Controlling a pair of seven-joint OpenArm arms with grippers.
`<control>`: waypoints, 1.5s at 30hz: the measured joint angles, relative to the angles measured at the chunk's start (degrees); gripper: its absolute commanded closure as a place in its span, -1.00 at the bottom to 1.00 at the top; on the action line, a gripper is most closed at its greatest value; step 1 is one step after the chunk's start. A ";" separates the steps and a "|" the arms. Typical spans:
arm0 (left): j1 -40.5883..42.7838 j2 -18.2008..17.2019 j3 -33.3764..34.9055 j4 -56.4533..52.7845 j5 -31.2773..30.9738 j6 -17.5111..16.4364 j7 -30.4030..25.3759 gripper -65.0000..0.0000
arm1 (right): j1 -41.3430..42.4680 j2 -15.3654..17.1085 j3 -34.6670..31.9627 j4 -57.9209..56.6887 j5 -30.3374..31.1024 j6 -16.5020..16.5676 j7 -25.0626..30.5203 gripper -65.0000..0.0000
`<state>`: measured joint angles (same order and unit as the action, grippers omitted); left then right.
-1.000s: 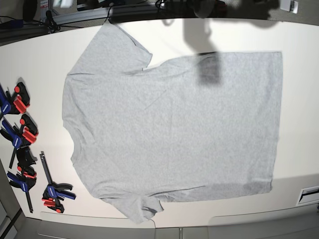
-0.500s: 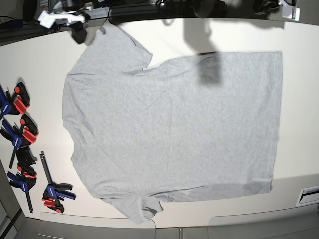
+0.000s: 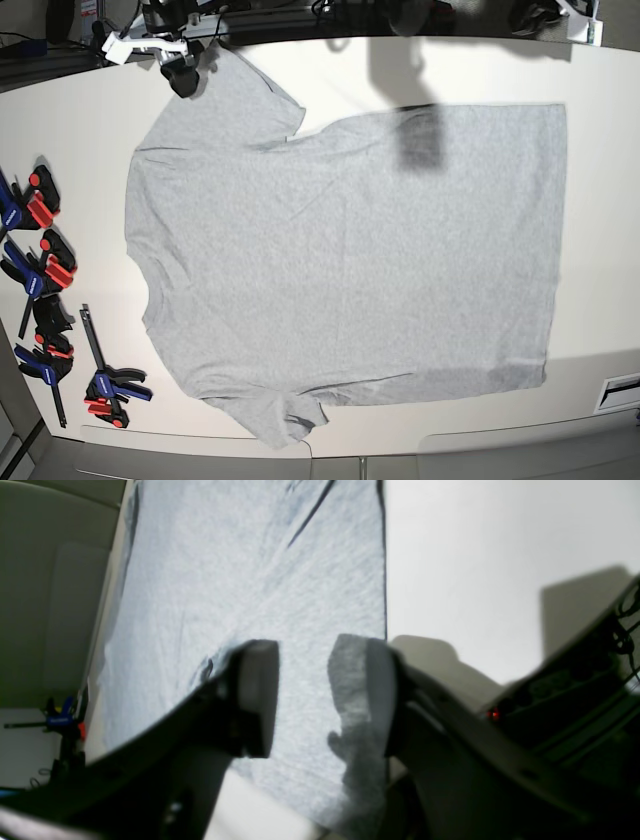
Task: Fold the T-shirt properly
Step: 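Move both grippers down to the shirt's shoulder corners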
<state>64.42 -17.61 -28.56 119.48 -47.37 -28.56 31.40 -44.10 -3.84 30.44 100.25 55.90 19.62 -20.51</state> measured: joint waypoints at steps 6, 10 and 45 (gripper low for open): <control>-0.94 0.00 0.00 0.00 1.29 0.00 0.00 1.00 | 0.13 0.15 0.11 0.26 -2.16 -1.33 -2.10 0.13; -0.92 0.00 0.00 0.00 1.29 0.00 0.02 1.00 | 0.11 0.04 0.11 0.26 -2.16 -3.17 -2.47 0.13; -8.79 0.17 0.00 -0.48 6.75 0.42 -3.80 0.51 | 4.09 0.15 -11.80 -6.45 -6.67 1.88 -4.85 1.00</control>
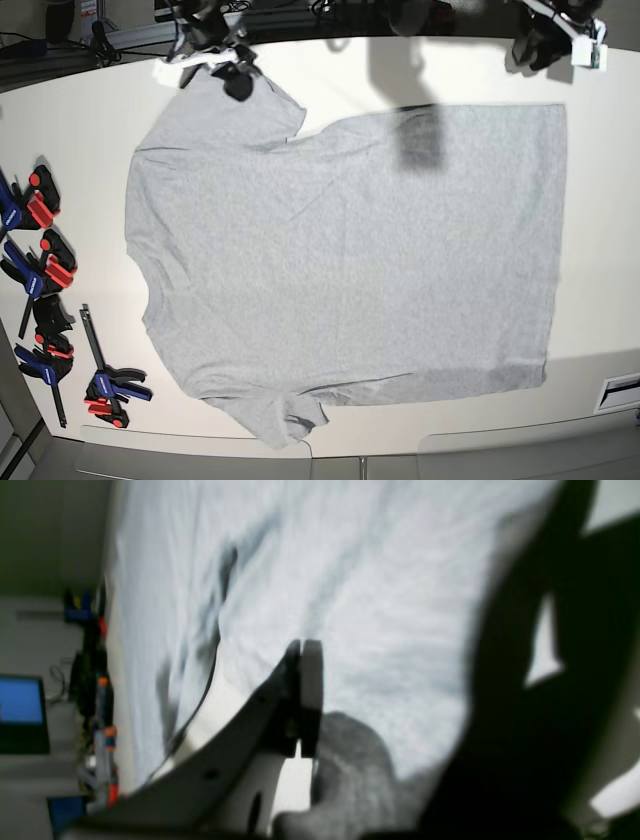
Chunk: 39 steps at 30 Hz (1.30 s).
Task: Fold the T-shirt properly
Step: 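Move both grippers down to the shirt's shoulder corners, then grasp the shoulder corners with both grippers and pull them taut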
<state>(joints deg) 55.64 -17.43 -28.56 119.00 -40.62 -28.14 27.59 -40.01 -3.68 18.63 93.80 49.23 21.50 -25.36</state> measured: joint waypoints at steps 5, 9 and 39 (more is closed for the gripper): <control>-6.78 0.02 0.00 -2.80 -0.81 4.59 6.03 0.49 | 0.02 0.04 -0.66 0.04 -1.49 0.15 0.37 1.00; -11.61 -0.17 0.04 -7.61 -2.32 7.34 6.75 0.48 | 0.02 0.02 -0.66 0.04 -1.49 0.17 0.33 1.00; -29.49 -5.11 -8.98 -42.88 -19.93 2.58 13.49 0.26 | 0.02 0.02 -0.70 0.04 -1.49 0.17 0.17 1.00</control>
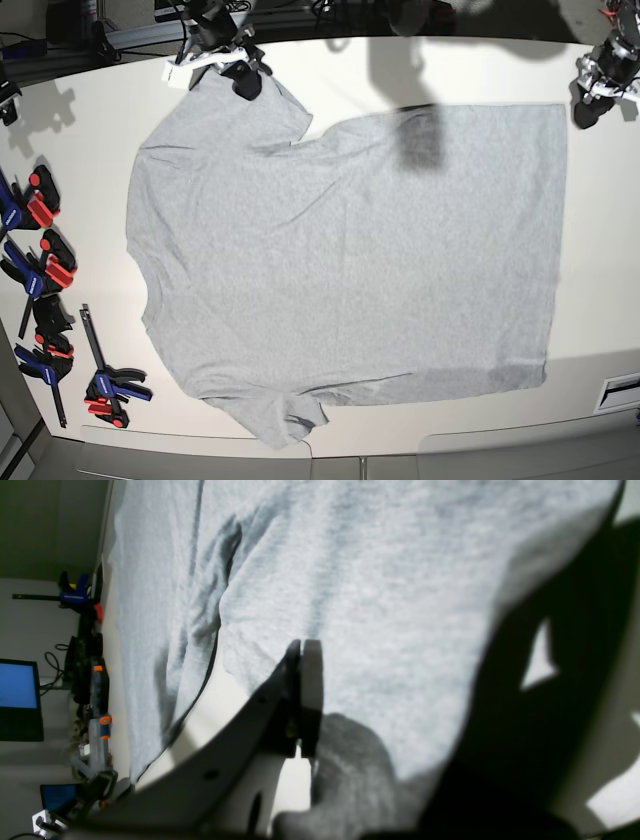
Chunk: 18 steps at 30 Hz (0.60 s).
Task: Fold the T-shirt properly
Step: 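Grasp the shoulder corners with both grippers and pull them taut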
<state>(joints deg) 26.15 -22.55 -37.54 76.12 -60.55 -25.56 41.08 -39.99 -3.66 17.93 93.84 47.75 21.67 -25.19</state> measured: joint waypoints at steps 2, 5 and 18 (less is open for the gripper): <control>-0.35 -0.02 0.74 -0.02 -0.11 -0.04 0.17 0.26 | 0.00 0.00 0.00 0.00 0.00 0.00 0.00 1.00; -0.50 -0.13 2.23 -0.02 -0.17 -0.24 0.17 0.26 | 0.00 0.00 0.00 0.00 0.00 0.02 0.00 1.00; -1.09 0.17 10.45 0.37 -1.01 -1.55 0.59 0.26 | 0.00 0.00 0.00 0.00 0.00 0.00 0.00 1.00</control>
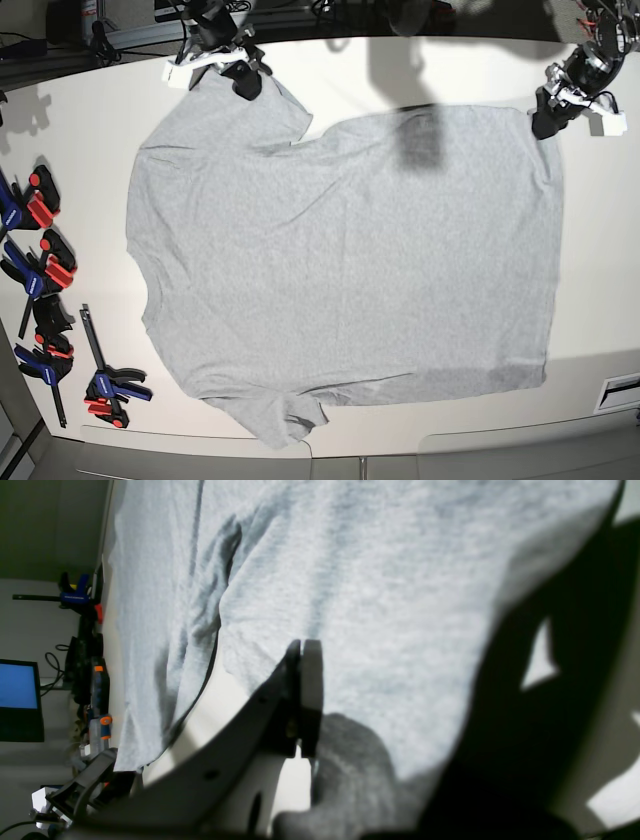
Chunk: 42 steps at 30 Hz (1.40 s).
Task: Fold the T-shirt properly
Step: 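Grasp the shoulder corners with both grippers and pull them taut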
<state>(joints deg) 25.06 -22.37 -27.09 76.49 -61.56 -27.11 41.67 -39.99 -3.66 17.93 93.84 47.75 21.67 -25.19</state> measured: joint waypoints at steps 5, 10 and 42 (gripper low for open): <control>-0.15 -0.02 -0.02 0.26 -1.09 -0.39 4.59 0.26 | 0.00 -0.02 0.00 0.00 0.00 0.00 0.00 1.00; -0.37 -0.20 -0.02 0.39 -1.70 -1.01 8.28 0.13 | 0.00 0.00 0.00 0.00 -0.04 0.74 -0.02 1.00; -0.02 0.31 -3.69 0.00 6.16 -1.57 3.48 1.00 | -1.33 -0.02 5.75 2.36 -1.66 5.16 -3.93 1.00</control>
<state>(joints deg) 25.04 -22.06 -30.79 76.49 -55.40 -28.69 45.15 -41.32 -3.68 23.68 96.20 46.09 26.83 -29.12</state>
